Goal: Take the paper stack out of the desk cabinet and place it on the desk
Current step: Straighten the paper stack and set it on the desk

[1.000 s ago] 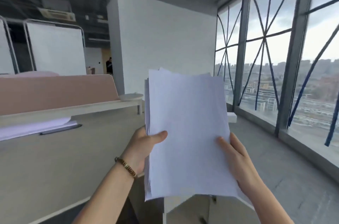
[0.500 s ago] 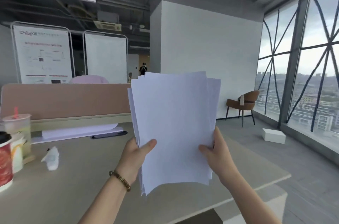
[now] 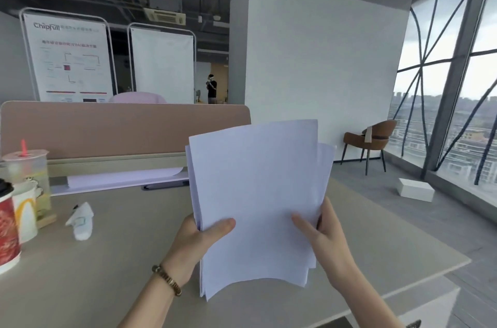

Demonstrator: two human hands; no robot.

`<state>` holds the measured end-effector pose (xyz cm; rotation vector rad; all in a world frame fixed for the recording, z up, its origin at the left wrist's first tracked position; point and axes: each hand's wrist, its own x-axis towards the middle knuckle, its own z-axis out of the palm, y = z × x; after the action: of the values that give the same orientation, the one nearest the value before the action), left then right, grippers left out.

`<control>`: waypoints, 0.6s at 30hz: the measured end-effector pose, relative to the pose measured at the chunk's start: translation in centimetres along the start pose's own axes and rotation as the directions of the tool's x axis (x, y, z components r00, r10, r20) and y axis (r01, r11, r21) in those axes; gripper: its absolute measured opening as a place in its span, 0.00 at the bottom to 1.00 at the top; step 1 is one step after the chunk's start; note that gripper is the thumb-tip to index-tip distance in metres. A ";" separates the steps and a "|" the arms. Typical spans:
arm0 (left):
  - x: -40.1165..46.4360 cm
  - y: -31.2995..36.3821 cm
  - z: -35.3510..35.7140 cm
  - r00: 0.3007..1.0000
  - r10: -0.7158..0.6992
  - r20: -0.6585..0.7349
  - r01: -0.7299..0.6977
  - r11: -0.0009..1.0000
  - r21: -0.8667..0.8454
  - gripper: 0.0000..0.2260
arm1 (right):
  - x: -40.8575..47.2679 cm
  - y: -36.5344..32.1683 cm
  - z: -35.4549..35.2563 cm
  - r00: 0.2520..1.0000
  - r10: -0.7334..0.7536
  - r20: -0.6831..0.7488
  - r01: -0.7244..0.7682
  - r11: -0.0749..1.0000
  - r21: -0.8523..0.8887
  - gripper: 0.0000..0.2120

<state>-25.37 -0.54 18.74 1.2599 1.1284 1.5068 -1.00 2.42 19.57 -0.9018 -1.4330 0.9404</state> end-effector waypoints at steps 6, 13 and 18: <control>0.2 1.4 0.2 0.987 0.134 -0.085 -0.136 0.991 -0.009 0.23 | 1.9 -3.9 -0.2 0.994 -0.107 0.015 0.105 0.989 0.108 0.19; 1.0 2.0 0.8 0.992 0.104 -0.077 -0.106 0.994 -0.024 0.14 | 2.7 -3.6 0.7 0.996 -0.090 0.017 0.086 0.985 0.152 0.22; 0.7 -0.3 0.5 0.996 0.036 -0.086 -0.040 0.998 -0.050 0.20 | 2.1 -1.0 0.9 1.000 -0.021 0.006 0.020 0.992 0.122 0.23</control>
<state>-25.00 0.27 18.64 1.1978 1.1181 1.6217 -2.05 3.93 21.32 -0.7926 -1.3726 1.0055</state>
